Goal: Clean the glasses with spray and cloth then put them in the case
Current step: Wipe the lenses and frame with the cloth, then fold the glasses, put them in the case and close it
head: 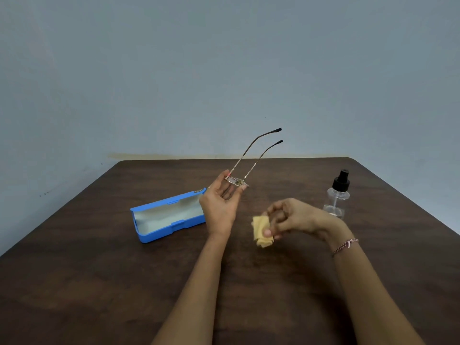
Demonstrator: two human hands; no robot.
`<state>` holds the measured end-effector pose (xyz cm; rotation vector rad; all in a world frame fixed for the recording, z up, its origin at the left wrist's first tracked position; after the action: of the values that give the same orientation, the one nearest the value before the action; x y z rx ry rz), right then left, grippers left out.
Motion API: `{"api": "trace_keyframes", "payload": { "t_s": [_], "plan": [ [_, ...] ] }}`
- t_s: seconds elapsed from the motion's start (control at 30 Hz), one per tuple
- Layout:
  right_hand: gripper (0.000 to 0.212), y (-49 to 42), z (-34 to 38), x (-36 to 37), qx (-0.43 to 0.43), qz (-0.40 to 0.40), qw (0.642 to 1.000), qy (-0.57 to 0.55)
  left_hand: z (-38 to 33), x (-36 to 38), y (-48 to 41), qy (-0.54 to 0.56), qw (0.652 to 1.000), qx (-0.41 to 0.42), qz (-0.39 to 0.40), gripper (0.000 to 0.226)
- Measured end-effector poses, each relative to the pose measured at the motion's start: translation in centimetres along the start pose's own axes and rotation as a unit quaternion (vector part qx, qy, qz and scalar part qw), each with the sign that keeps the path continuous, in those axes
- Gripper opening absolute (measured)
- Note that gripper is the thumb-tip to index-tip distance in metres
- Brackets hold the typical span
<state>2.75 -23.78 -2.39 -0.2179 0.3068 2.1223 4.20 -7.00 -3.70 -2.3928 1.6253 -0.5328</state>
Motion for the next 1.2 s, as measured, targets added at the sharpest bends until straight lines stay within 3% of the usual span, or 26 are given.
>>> {"api": "trace_keyframes", "payload": {
  "t_s": [0.13, 0.37, 0.47, 0.57, 0.63, 0.73, 0.83, 1.03, 1.2],
  "plan": [
    [0.028, -0.4, -1.0, 1.2, 0.08, 0.066, 0.993, 0.056, 0.0, 0.2, 0.1, -0.006, 1.0, 0.004, 0.004, 0.054],
    [0.028, -0.7, -0.8, 1.0, 0.061, 0.01, 0.982, 0.178, 0.5, 0.5, -0.1, 0.003, 1.0, -0.024, 0.019, 0.054],
    [0.027, -1.1, -0.7, -0.1, 0.029, -0.134, 0.98, 0.145, 0.7, 0.6, -0.4, 0.037, 0.998, -0.052, 0.017, 0.049],
    [0.033, -1.6, -1.4, -1.5, -0.007, -0.366, 0.927, 0.082, 1.0, 0.8, -0.4, 0.086, 0.992, -0.091, 0.018, 0.041],
    [0.037, -2.2, -2.4, -2.0, -0.029, -0.438, 0.898, -0.026, 1.3, 1.1, -0.3, 0.123, 0.983, -0.131, 0.026, 0.035],
    [0.032, -2.6, -3.1, -2.1, -0.061, -0.437, 0.881, -0.171, 1.4, 1.3, -0.1, 0.19, 0.963, -0.185, 0.051, 0.026],
    [0.024, -2.5, -3.2, -2.1, -0.078, -0.432, 0.871, -0.222, 1.3, 1.3, -0.1, 0.23, 0.943, -0.231, 0.068, 0.031],
    [0.017, -2.2, -3.2, -2.3, -0.07, -0.454, 0.864, -0.205, 1.8, 1.2, -0.1, 0.204, 0.937, -0.266, 0.095, 0.023],
    [0.007, -2.3, -3.5, -2.6, -0.034, -0.477, 0.868, -0.134, 2.5, 1.0, -0.3, 0.106, 0.958, -0.261, 0.046, 0.054]
  ]
}}
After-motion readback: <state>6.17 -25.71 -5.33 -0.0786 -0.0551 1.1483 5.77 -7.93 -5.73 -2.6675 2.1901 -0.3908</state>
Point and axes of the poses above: each hand's wrist, its own y-axis away from the middle knuckle, its own x-axis out of the palm, z = x × y, the point moved 2 cm from there along -y, towards the middle knuckle, and after that the axes turned 1 degree about -x, right-handed, at the moved point
